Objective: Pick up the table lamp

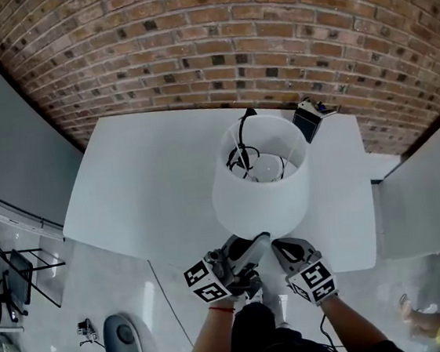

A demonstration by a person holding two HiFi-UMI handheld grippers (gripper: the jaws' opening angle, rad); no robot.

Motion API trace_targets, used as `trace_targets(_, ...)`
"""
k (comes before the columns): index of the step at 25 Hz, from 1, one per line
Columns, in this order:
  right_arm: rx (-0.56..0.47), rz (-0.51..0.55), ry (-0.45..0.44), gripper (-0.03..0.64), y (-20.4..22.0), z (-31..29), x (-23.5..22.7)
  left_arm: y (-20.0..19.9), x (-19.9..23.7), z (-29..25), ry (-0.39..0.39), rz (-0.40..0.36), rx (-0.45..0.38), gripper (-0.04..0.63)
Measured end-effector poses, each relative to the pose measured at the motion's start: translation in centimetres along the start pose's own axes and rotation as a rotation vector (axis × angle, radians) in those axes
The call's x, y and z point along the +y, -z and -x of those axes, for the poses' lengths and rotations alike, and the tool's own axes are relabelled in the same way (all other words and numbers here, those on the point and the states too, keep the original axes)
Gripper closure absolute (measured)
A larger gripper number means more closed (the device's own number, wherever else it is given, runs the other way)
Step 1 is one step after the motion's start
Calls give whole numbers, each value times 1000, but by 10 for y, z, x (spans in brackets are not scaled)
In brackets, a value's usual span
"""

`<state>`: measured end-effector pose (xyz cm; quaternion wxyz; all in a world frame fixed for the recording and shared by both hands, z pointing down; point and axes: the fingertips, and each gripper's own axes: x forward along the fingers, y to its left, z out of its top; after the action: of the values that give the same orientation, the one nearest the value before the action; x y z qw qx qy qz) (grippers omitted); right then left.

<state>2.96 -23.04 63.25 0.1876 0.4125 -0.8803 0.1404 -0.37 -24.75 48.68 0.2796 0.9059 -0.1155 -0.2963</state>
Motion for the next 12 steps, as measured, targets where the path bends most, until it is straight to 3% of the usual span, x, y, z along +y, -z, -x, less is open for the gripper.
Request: trace_targets(12, -18, -30, 53, 614, -29, -27, -26, -28, 23, -23, 26, 33, -21, 564)
